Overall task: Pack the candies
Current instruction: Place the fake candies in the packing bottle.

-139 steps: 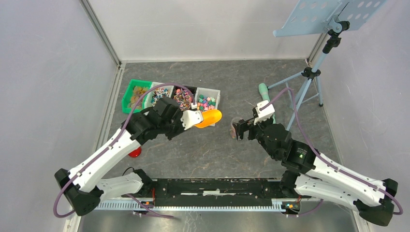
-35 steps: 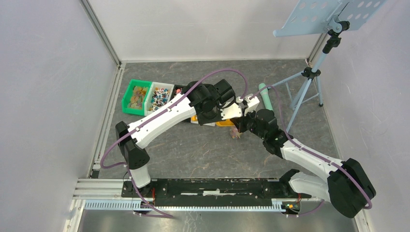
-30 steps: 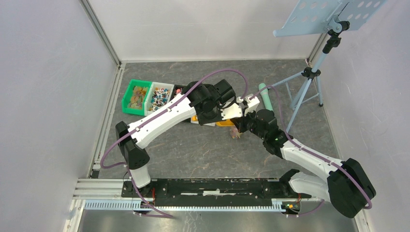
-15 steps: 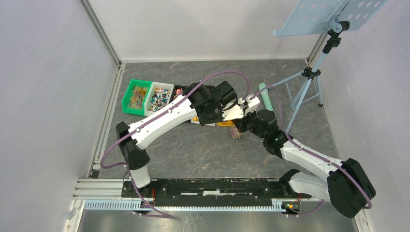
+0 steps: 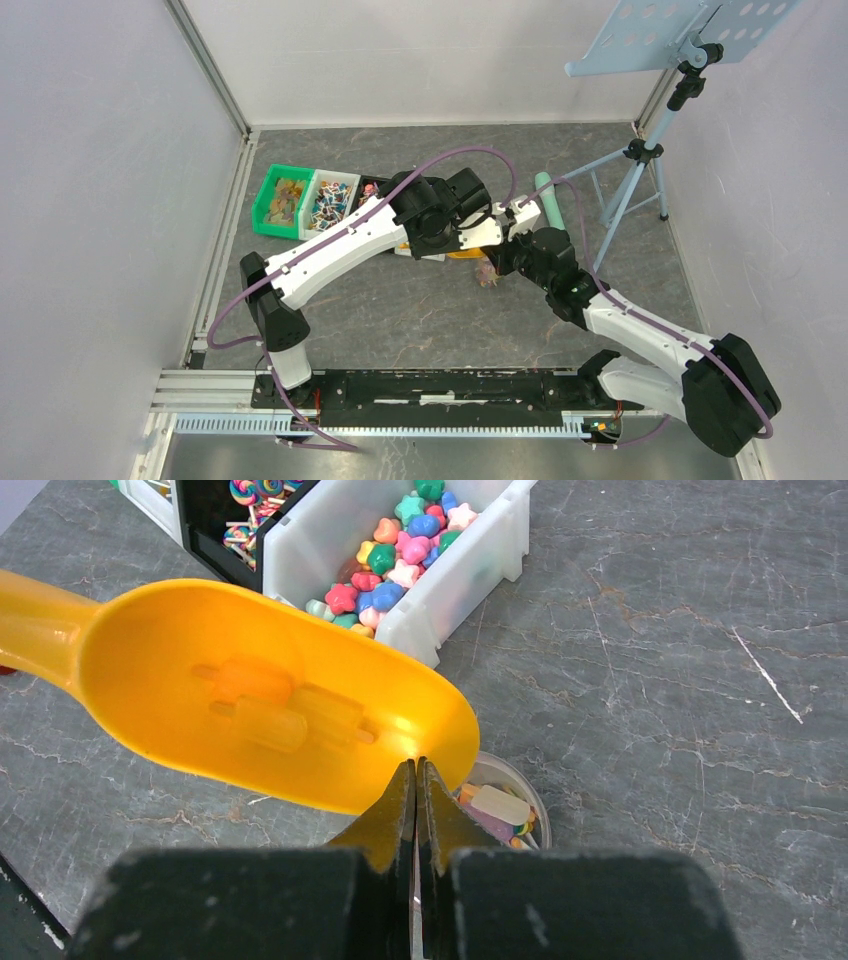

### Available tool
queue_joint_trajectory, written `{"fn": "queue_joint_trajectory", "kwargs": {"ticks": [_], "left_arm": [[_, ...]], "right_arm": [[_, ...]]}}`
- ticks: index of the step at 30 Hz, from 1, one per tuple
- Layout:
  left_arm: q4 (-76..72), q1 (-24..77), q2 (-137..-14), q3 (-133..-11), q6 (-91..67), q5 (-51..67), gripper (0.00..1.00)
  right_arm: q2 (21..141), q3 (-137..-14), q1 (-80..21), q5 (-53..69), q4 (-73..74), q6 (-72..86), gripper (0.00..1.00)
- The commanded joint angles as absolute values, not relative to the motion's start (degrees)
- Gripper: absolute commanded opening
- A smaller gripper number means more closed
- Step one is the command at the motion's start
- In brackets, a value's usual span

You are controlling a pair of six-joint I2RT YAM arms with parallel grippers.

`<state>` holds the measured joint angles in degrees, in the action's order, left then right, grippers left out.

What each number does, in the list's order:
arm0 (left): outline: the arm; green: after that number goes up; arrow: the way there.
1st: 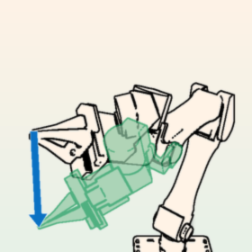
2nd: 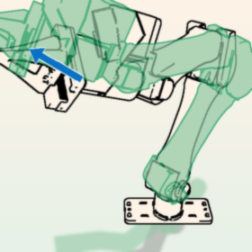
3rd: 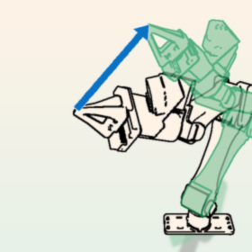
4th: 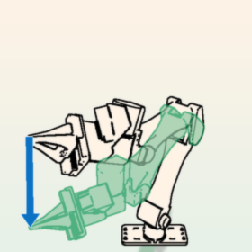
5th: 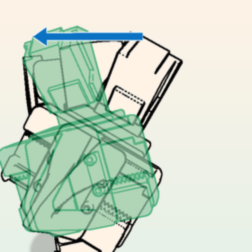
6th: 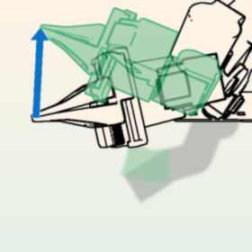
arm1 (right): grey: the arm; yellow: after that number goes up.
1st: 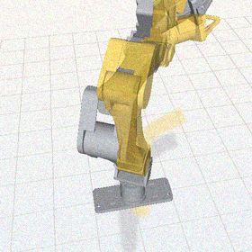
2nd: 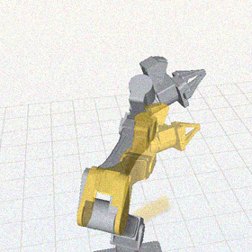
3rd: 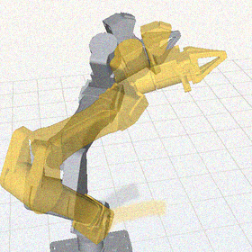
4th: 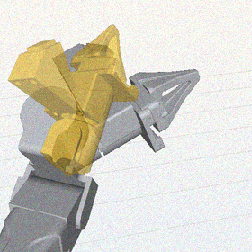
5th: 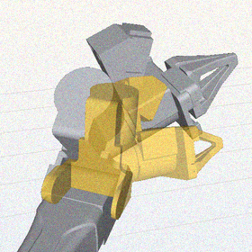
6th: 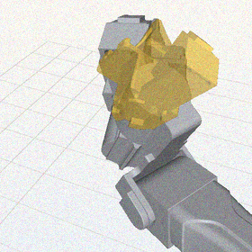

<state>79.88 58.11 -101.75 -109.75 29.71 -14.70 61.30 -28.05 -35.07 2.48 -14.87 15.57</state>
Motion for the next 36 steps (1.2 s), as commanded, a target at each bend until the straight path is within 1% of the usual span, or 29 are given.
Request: {"fn": "queue_joint_trajectory", "kwargs": {"ticks": [1, 8, 11, 17, 23, 36], "left_arm": [[80.5, 58.6, -102.2, -112.2, 31.0, -16.5, 0.02], [80.3, 59.1, -102.6, -112.2, 32.0, -16.8, 0.02], [80.2, 59.5, -102.8, -112.1, 32.6, -16.9, 0.02], [80.6, 60.0, -103.9, -113.4, 33.1, -17.7, 0.02], [82.2, 60.8, -105.3, -116.2, 33.5, -18.6, 0.02], [82.2, 62.6, -106.2, -117.9, 33.7, -20.0, 0.02]], "right_arm": [[58.8, -30.8, -34.8, 1.5, -14.2, 14.9, 0.0], [58.0, -32.2, -33.4, 3.1, -15.6, 16.1, 0.0], [59.3, -34.2, -32.0, 5.0, -15.6, 16.9, 0.05], [62.2, -36.3, -31.1, 8.5, -16.8, 17.7, 0.05], [63.7, -34.6, -31.1, 9.2, -18.7, 18.6, 0.05], [64.6, -32.0, -31.1, 9.1, -19.5, 18.8, 0.05]]}}
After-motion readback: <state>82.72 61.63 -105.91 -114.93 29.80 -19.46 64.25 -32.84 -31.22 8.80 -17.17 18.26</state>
